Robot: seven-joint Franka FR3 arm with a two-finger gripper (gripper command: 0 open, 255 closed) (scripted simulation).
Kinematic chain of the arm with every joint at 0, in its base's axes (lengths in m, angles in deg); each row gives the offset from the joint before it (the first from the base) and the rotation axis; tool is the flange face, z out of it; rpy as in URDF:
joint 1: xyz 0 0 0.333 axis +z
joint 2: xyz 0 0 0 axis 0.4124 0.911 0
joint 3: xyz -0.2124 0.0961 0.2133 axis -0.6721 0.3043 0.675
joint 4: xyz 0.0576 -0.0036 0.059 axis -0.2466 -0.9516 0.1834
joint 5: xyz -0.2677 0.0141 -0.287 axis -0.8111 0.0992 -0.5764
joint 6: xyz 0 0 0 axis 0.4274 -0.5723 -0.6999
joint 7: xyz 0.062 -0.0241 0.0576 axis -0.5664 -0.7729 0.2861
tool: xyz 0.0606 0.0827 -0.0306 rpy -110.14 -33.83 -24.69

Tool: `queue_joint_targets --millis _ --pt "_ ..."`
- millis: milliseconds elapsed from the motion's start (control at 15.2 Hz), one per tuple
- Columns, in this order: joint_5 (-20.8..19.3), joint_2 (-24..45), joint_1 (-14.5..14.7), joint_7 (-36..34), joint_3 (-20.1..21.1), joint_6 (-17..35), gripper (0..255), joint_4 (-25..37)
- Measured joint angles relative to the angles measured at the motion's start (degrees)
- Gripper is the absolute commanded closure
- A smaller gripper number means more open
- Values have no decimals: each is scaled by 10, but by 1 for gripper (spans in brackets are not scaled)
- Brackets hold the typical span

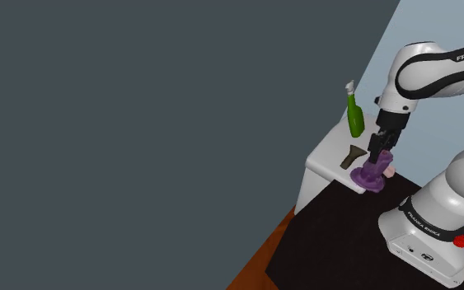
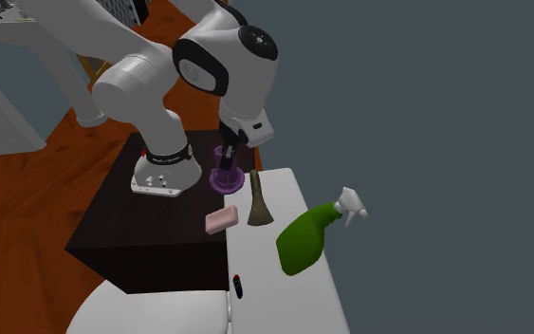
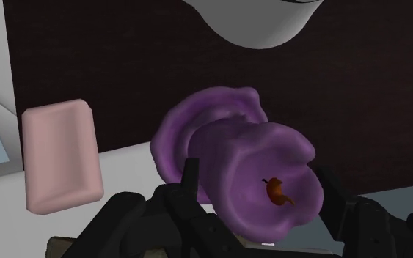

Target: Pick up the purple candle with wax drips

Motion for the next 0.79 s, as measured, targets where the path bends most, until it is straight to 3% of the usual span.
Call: queue_joint_targets --millis 792 --pt "9 -79 -3 -12 18 -131 255 54"
